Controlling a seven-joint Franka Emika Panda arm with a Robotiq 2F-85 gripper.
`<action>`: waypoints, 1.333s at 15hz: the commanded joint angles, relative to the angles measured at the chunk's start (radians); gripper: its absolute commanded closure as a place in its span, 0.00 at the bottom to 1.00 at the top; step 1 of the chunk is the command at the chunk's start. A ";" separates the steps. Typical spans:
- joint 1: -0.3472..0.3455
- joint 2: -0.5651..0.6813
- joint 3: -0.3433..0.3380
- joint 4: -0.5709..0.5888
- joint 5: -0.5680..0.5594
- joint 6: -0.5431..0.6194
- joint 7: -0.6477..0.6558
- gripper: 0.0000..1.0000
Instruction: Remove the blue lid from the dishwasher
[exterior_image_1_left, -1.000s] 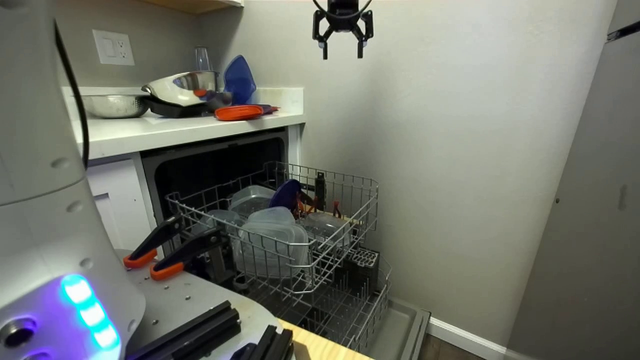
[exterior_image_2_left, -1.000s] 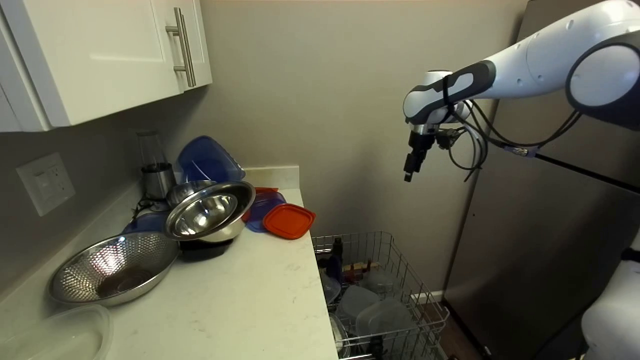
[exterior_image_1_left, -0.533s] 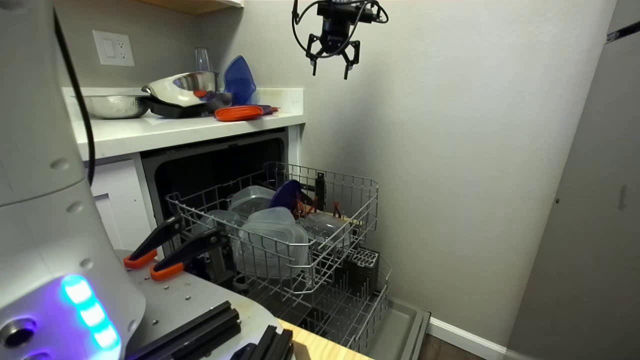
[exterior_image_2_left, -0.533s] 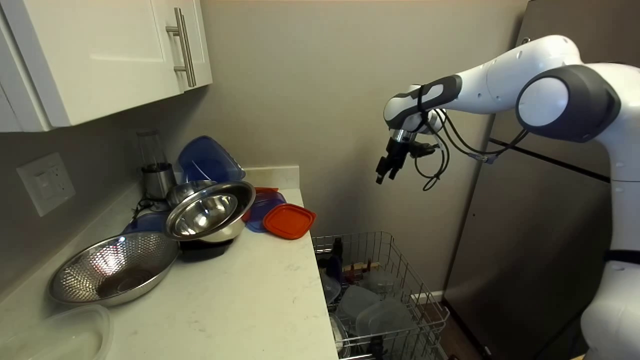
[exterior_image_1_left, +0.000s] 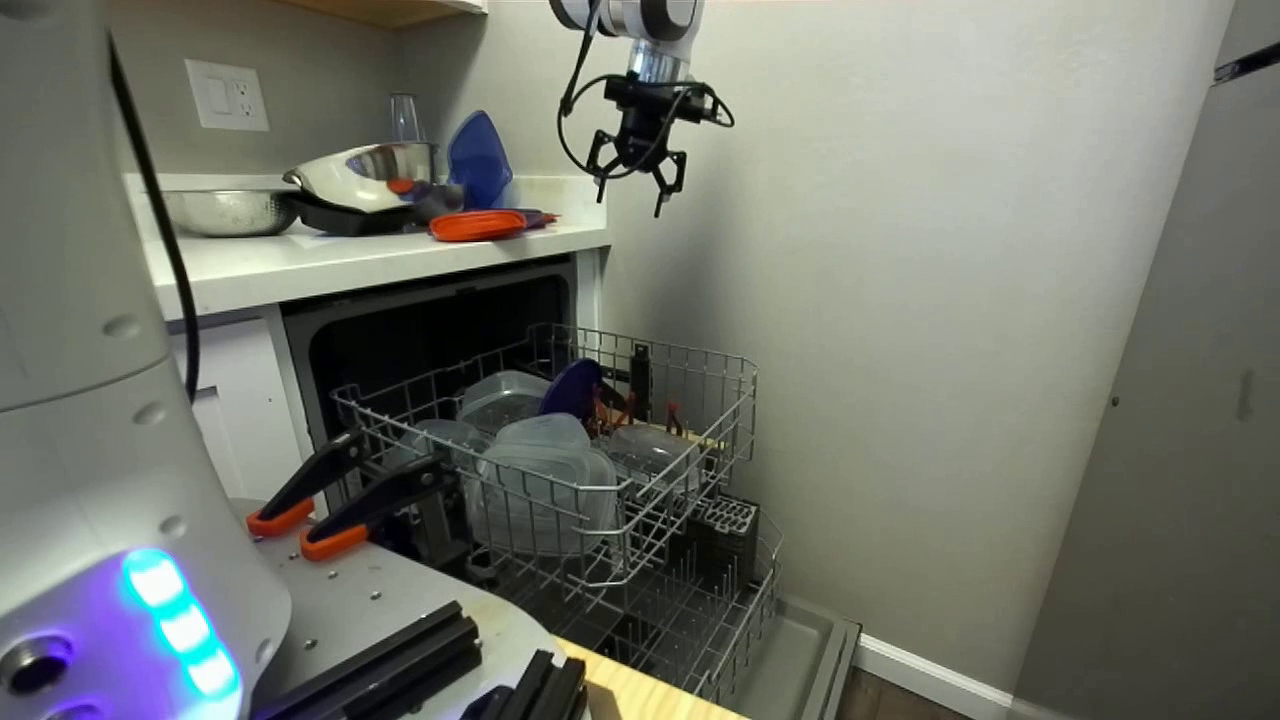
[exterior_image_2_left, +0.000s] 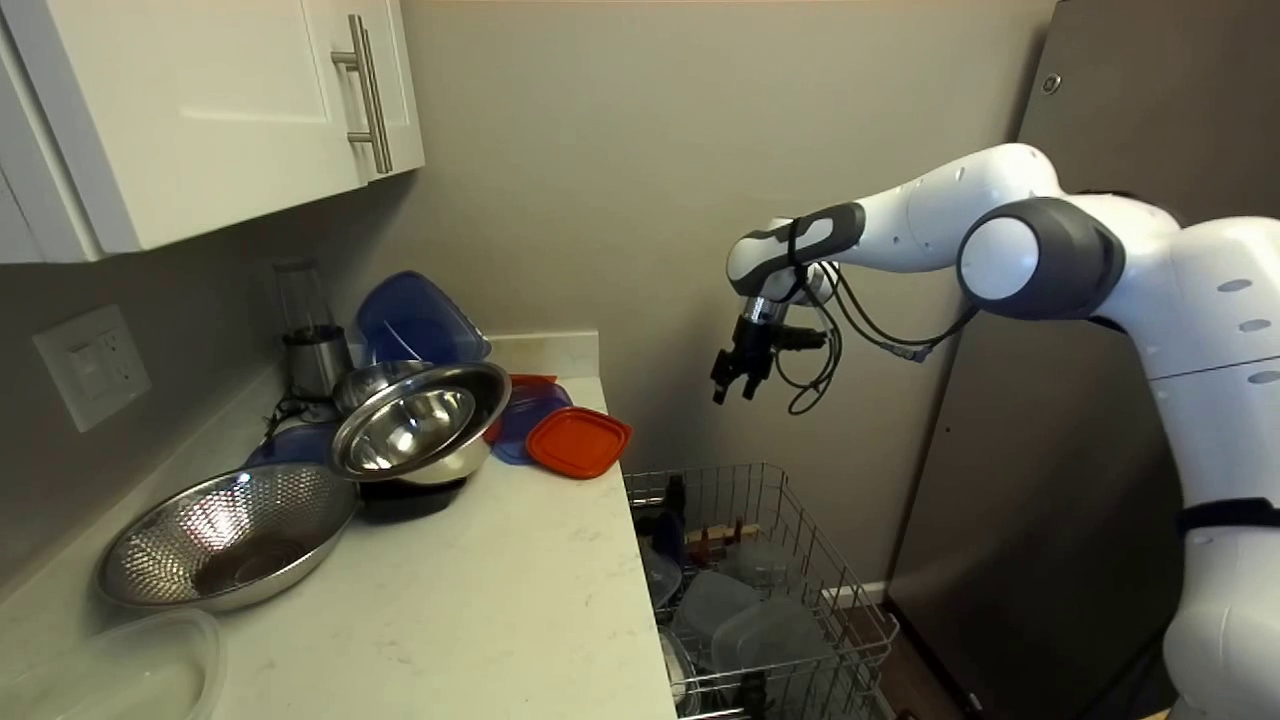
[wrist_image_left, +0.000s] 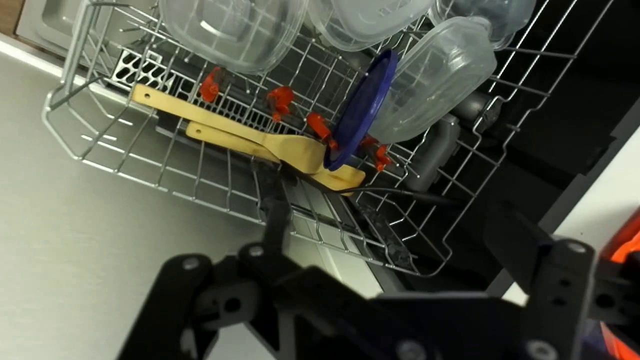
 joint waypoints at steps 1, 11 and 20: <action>0.014 0.094 0.013 0.098 -0.029 -0.052 0.085 0.00; 0.000 0.168 0.047 0.175 -0.035 -0.155 0.036 0.00; 0.003 0.227 0.058 0.246 -0.027 -0.178 0.032 0.00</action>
